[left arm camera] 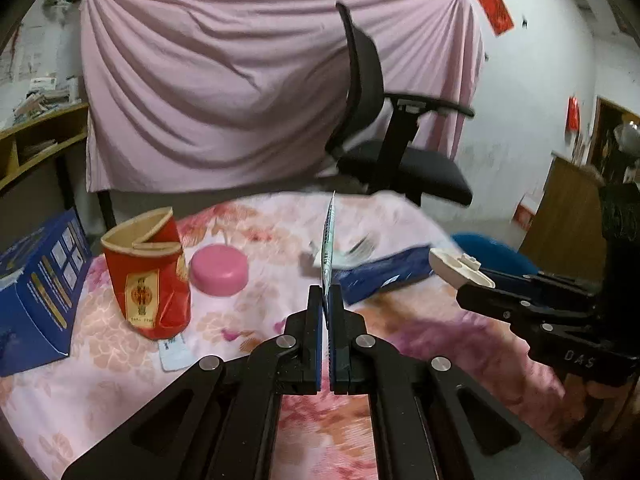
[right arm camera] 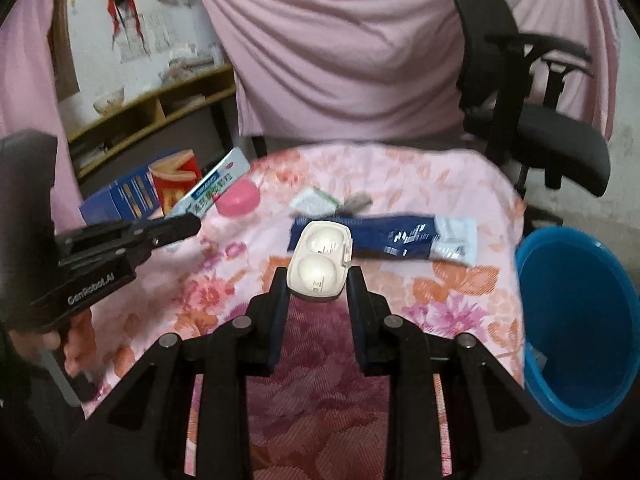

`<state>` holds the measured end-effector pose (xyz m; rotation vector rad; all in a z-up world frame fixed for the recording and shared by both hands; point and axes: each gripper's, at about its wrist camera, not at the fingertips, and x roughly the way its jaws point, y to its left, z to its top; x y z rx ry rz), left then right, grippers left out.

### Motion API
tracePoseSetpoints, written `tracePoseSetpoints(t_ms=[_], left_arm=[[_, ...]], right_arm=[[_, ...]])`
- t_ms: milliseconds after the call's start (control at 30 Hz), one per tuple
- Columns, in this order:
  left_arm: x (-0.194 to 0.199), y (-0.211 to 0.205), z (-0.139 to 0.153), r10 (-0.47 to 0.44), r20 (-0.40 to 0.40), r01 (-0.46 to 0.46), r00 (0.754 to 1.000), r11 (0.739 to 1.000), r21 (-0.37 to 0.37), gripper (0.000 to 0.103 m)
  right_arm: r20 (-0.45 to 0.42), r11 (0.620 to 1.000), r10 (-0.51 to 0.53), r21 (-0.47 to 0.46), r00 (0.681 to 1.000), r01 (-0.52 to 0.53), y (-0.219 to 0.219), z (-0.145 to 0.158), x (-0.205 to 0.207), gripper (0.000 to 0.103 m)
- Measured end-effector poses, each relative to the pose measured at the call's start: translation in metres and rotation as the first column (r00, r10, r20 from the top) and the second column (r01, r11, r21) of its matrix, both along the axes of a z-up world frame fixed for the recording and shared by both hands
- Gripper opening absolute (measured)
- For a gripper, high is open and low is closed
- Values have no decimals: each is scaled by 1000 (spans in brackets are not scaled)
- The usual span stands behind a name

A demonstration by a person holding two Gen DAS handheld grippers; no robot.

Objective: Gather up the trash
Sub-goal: 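Carry both items over the blue basin and open both tools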

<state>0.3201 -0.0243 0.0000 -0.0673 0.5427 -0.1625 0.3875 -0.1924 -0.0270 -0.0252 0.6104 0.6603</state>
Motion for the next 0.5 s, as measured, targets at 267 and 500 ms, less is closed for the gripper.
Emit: tracePoseSetpoints(t_ms=[267,500], left_arm=[[-16,-29,52,-16,232,22,973,999,-24,1],[-19,-76,84,-118,355,121,927,993,13,1]], right_arm=[[310,981,-155,163,938,108,-33,42,-34,55],[427,946,-300,246,853,210,-61,63,-51,56]])
